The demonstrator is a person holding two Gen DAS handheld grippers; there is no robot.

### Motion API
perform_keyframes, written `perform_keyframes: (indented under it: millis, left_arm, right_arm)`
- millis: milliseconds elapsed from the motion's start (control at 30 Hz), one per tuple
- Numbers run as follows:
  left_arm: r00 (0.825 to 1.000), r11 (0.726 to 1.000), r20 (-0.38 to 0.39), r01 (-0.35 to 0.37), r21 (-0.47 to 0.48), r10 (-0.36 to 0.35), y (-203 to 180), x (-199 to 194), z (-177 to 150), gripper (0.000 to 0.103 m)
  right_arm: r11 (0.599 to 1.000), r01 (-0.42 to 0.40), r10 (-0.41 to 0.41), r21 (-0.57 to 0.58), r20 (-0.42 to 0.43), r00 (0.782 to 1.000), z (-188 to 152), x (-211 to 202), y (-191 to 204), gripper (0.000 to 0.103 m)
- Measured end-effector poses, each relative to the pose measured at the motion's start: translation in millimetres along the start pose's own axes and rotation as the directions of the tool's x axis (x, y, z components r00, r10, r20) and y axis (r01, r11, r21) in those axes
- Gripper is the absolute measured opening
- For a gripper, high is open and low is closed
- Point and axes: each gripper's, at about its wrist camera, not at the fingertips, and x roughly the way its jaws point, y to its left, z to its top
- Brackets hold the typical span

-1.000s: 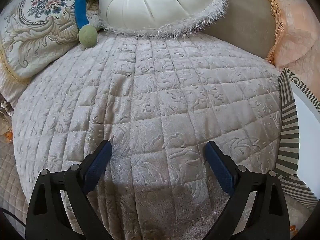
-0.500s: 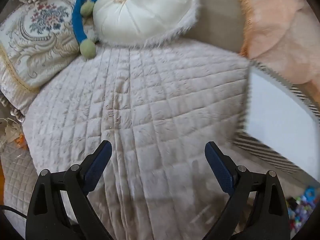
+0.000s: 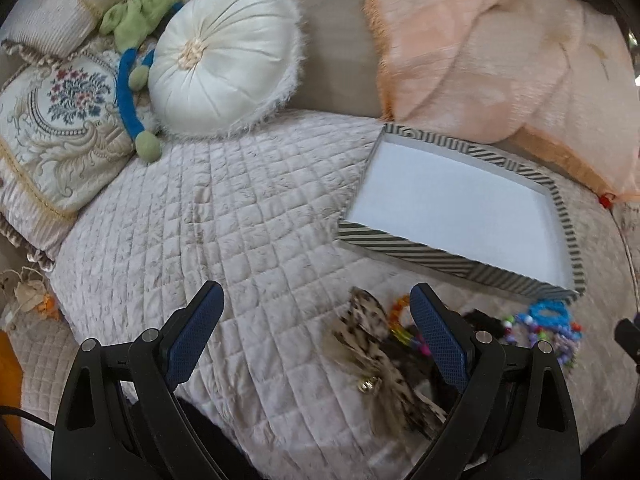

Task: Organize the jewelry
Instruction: 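Move both tools toward the jewelry pile beside the striped tray, then grasp the leopard bow clip with the left tool while the right grasps the blue bracelet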

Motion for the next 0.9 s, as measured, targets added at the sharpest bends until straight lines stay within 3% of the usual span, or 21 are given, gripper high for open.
perform_keyframes:
  millis: [200,900]
  left_arm:
    - [0.999,0.998,0.034,0.009,0.060,-0.011,-22,-18,-11,0.094]
    - [0.998,0.998,0.033,0.049,0.037,-0.050,-44,-16,-17,0.094]
  right_arm:
    - [0.999,0.019,-0.017,-0.041,0.051,0.999,-6,-14,34,0.102]
    - [0.997,0.057,-0.055,-0.059,0.037,0.998,-14,-18,44,0.102]
